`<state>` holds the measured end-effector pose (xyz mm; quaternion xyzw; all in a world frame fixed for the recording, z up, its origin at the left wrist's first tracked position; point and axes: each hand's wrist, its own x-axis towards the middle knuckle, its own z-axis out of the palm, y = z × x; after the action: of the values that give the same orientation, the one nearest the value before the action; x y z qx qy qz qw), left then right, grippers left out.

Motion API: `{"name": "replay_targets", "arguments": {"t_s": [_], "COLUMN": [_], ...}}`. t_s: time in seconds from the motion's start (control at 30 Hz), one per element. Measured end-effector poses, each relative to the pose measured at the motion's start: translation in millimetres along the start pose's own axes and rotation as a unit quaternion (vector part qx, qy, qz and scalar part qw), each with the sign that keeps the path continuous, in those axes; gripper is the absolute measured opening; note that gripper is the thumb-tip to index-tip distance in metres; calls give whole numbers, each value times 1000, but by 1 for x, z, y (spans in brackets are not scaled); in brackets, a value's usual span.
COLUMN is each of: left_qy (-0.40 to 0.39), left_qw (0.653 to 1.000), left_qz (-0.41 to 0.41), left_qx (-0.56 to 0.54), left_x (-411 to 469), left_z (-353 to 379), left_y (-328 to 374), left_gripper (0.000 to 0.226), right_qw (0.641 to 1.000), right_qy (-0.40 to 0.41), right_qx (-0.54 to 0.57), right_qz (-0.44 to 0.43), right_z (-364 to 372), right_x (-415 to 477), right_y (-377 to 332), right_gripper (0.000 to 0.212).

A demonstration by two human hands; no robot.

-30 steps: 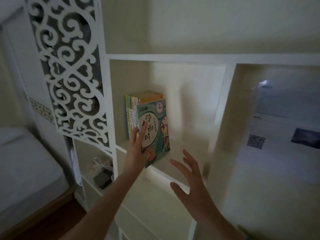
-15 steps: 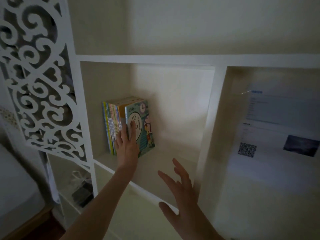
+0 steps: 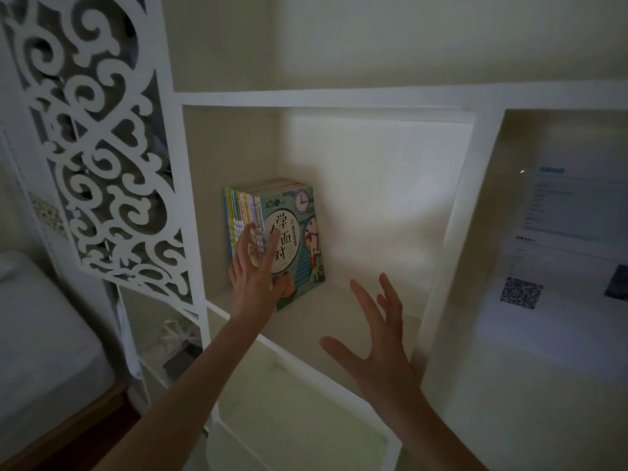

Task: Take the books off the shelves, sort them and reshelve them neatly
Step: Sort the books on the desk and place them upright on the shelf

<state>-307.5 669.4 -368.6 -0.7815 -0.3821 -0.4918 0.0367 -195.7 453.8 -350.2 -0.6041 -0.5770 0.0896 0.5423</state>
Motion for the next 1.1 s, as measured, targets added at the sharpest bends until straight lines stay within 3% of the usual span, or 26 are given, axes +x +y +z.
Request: {"name": "replay_targets", "arguments": {"t_s": [0.2, 0.37, 0.47, 0.6, 0.73, 0.87, 1.0, 1.1], "left_qy": [-31, -36, -59, -25, 9, -50, -125, -242], "left_qw": [999, 998, 998, 993, 974, 936, 913, 880], "left_qz": [28, -19, -35, -35, 36, 95, 113, 95], "left_qx": [-33, 42, -2, -111, -224, -335, -372, -398], "left_x": [-4, -2, 0, -11, -53, -108, -164, -210], "left_z": [5, 20, 10, -30, -98, -137, -117, -85], "left_y": [-6, 4, 6, 30, 99, 176, 229, 253], "left_gripper": [82, 98, 98, 85, 43, 37, 29, 32], "right_qw": [1000, 999, 998, 994, 982, 984, 987, 980], "right_qy": [-9, -23, -47, -105, -172, -158, -101, -54], "right_qx": [-10, -13, -12, -3, 63, 48, 32, 8], "right_qz": [16, 25, 37, 38, 50, 70, 123, 193], "right_z": [-1, -1, -5, -20, -53, -93, -138, -175], "right_x": [-1, -2, -7, -21, -45, -77, -124, -174], "right_y": [0, -1, -5, -16, -24, -23, -1, 28], "right_gripper": [78, 79, 82, 86, 77, 72, 62, 59]}}
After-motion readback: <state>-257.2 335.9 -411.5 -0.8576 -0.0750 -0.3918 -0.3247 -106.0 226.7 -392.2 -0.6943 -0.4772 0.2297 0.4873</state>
